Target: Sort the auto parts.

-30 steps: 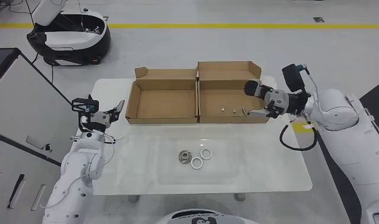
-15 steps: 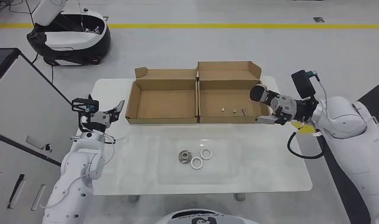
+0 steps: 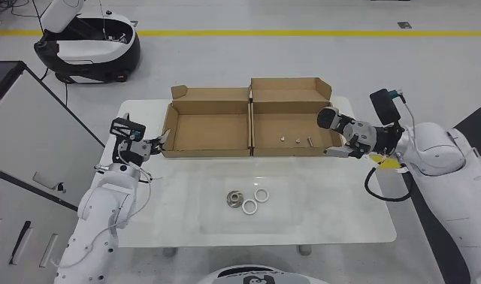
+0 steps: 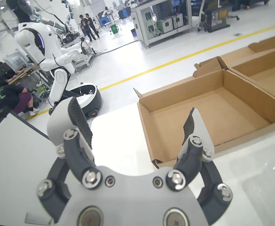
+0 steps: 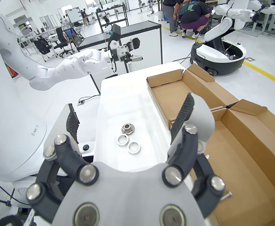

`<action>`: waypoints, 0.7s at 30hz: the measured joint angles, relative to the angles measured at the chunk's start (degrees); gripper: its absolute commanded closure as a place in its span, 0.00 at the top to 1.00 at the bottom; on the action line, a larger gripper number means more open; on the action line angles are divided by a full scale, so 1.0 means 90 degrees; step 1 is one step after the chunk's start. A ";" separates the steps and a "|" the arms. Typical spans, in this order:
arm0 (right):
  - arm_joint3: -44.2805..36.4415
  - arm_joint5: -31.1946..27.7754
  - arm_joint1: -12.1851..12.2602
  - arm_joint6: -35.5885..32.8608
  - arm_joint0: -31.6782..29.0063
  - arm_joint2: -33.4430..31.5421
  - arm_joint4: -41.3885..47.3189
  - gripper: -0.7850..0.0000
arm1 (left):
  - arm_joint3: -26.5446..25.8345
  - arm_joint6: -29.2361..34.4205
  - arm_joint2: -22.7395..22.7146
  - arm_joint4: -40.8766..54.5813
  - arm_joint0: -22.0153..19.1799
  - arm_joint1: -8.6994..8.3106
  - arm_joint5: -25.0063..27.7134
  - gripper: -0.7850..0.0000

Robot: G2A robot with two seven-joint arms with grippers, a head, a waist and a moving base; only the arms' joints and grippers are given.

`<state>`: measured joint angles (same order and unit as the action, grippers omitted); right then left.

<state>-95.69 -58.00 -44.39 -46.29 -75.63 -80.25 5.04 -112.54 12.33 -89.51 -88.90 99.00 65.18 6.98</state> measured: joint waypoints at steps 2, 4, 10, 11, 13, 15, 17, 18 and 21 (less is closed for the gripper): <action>0.0000 0.0000 0.0000 0.0000 0.0000 0.0000 0.0000 1.00 | -0.0265 0.0607 0.0124 -0.0370 -0.0060 -0.0021 0.0330 1.00; 0.0000 0.0000 0.0000 0.0000 0.0000 0.0000 0.0000 1.00 | -0.0522 0.1281 0.0312 -0.0571 -0.0184 -0.0026 0.0686 1.00; 0.0000 0.0000 0.0000 0.0000 0.0000 0.0000 0.0000 1.00 | -0.1086 0.2875 0.0832 -0.0477 -0.0672 0.0000 0.1334 1.00; 0.0000 0.0000 0.0000 0.0000 0.0000 0.0000 0.0000 1.00 | -0.1147 0.3106 0.0899 -0.0486 -0.0758 0.0003 0.1405 1.00; 0.0000 0.0000 0.0000 0.0000 0.0000 0.0000 0.0000 1.00 | -0.1277 0.3667 0.1093 -0.0576 -0.0972 0.0014 0.1575 1.00; 0.0000 0.0000 0.0000 0.0000 0.0000 0.0000 0.0000 1.00 | -0.1394 0.4135 0.1318 -0.0629 -0.1201 0.0027 0.1769 1.00; 0.0000 0.0000 0.0000 0.0000 0.0000 0.0000 0.0000 1.00 | -0.1468 0.4452 0.1517 -0.0647 -0.1397 0.0039 0.1969 1.00; 0.0000 0.0000 0.0000 0.0000 0.0000 0.0000 0.0000 1.00 | -0.1507 0.4630 0.1645 -0.0654 -0.1529 0.0047 0.2104 1.00; 0.0000 0.0000 0.0000 0.0000 0.0000 0.0000 0.0000 1.00 | -0.1512 0.5088 0.1979 -0.0536 -0.1871 0.0073 0.2484 1.00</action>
<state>-95.69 -58.00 -44.39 -46.29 -75.63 -80.25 5.04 -126.15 58.12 -71.70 -93.72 82.16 65.84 29.34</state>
